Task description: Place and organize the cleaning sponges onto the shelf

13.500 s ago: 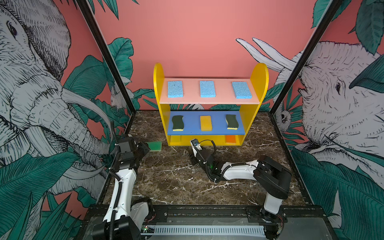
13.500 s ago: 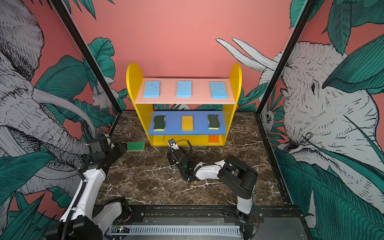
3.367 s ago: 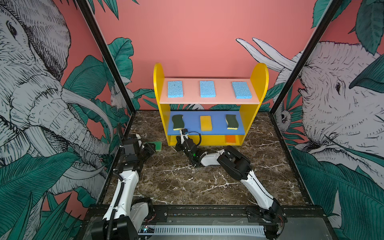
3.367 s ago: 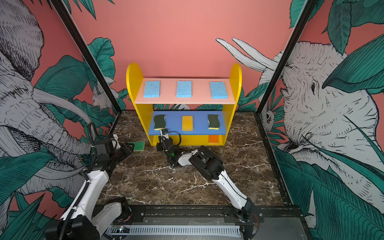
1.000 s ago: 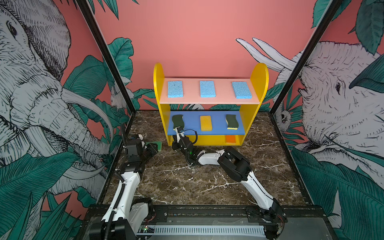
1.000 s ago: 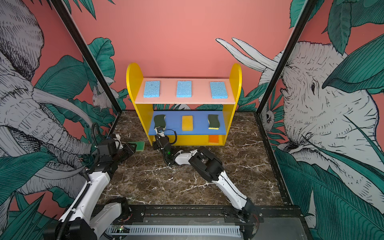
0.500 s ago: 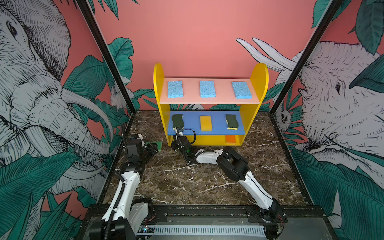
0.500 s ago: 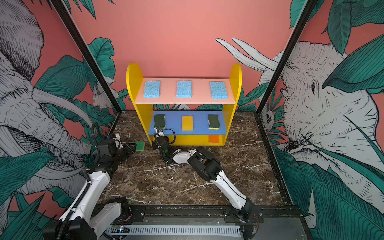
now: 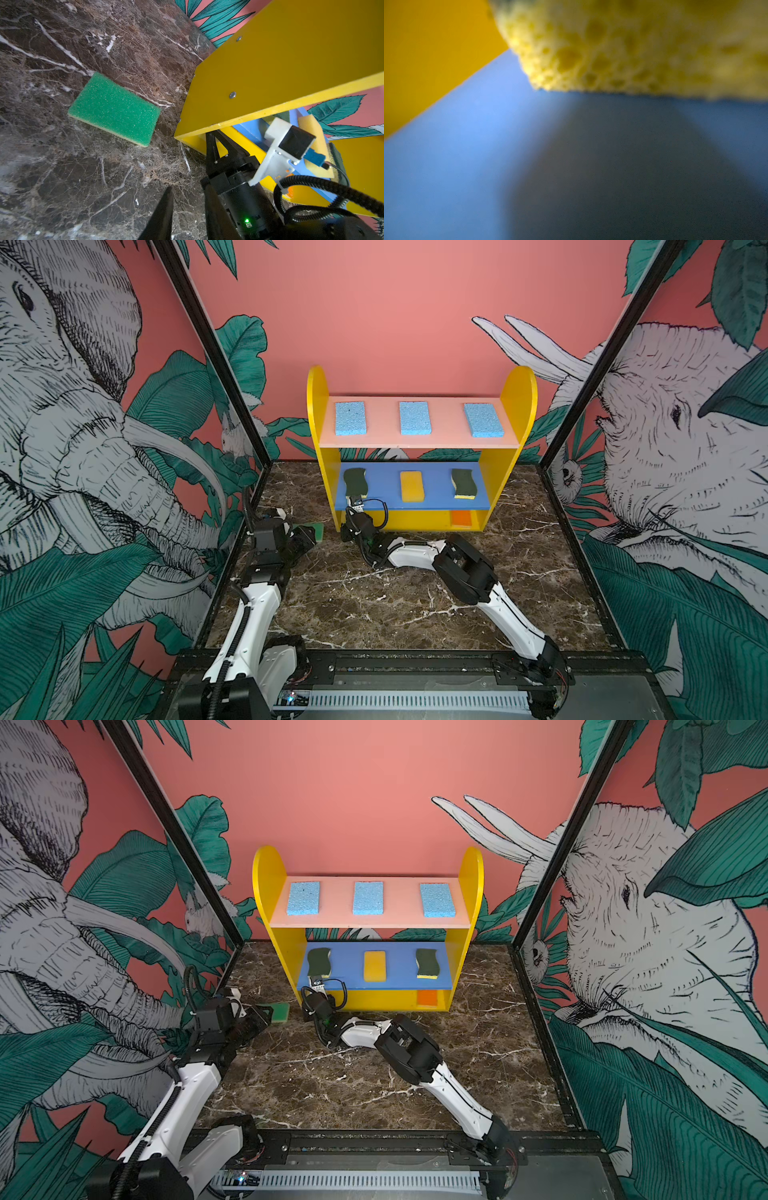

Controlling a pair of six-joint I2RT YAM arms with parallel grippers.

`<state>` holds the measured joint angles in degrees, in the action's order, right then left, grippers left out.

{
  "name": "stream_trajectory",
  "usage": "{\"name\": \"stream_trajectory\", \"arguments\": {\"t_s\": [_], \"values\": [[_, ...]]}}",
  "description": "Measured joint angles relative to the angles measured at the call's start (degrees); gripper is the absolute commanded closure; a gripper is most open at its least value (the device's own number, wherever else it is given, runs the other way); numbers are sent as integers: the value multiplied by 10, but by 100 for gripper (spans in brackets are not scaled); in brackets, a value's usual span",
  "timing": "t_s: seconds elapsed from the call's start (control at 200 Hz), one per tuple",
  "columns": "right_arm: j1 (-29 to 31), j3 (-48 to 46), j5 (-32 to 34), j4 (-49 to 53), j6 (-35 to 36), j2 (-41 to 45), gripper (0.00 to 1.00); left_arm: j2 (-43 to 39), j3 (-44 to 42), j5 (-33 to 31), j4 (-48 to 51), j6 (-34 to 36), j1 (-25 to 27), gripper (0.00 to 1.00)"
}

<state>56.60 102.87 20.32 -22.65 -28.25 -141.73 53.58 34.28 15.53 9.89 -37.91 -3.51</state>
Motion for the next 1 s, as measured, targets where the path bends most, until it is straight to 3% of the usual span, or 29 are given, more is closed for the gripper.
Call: {"name": "stream_trajectory", "arguments": {"t_s": [0.225, 0.655, 1.0], "values": [[0, -2, 6, 7, 0, 2, 100, 0, 0, 0, 0, 0, 1, 71], [-14, -90, 24, -20, 7, 51, 100, 0, 0, 0, 0, 0, 2, 71], [-17, -129, -40, -102, 41, 56, 100, -6, -7, -2, 1, 0, 3, 71]]}}
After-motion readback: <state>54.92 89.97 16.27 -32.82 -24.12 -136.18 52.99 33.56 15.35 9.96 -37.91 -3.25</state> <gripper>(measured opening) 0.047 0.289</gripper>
